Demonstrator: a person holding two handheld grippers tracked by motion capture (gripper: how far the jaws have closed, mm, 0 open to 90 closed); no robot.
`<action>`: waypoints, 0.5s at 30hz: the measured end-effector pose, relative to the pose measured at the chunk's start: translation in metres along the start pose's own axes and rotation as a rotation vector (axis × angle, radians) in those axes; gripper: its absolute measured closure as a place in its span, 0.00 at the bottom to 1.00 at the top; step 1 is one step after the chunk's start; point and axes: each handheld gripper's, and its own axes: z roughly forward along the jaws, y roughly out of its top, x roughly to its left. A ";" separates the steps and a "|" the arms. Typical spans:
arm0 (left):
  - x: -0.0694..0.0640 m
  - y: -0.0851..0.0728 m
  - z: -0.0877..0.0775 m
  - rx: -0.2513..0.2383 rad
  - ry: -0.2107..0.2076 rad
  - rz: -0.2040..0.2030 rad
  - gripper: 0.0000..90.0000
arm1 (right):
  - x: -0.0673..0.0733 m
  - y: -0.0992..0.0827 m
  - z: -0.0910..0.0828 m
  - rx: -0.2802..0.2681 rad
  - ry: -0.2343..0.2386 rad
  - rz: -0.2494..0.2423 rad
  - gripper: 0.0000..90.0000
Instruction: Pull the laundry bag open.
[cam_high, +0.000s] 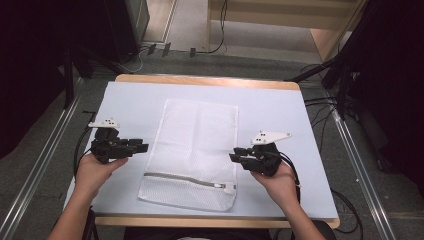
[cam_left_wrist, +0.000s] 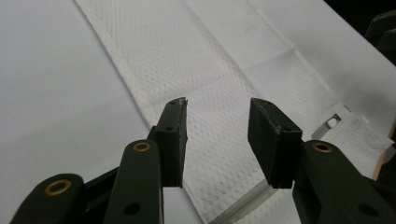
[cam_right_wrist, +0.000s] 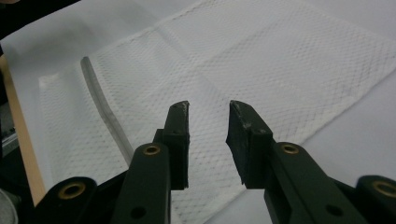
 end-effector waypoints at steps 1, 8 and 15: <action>0.001 0.000 0.001 0.009 0.005 0.002 0.65 | -0.002 -0.001 0.001 0.003 -0.002 0.007 0.77; 0.005 0.004 0.017 0.040 0.038 0.003 0.62 | -0.014 -0.007 0.010 0.009 -0.020 0.023 0.74; 0.014 0.005 0.037 0.079 0.067 -0.001 0.59 | -0.027 -0.016 0.020 0.022 -0.056 0.052 0.71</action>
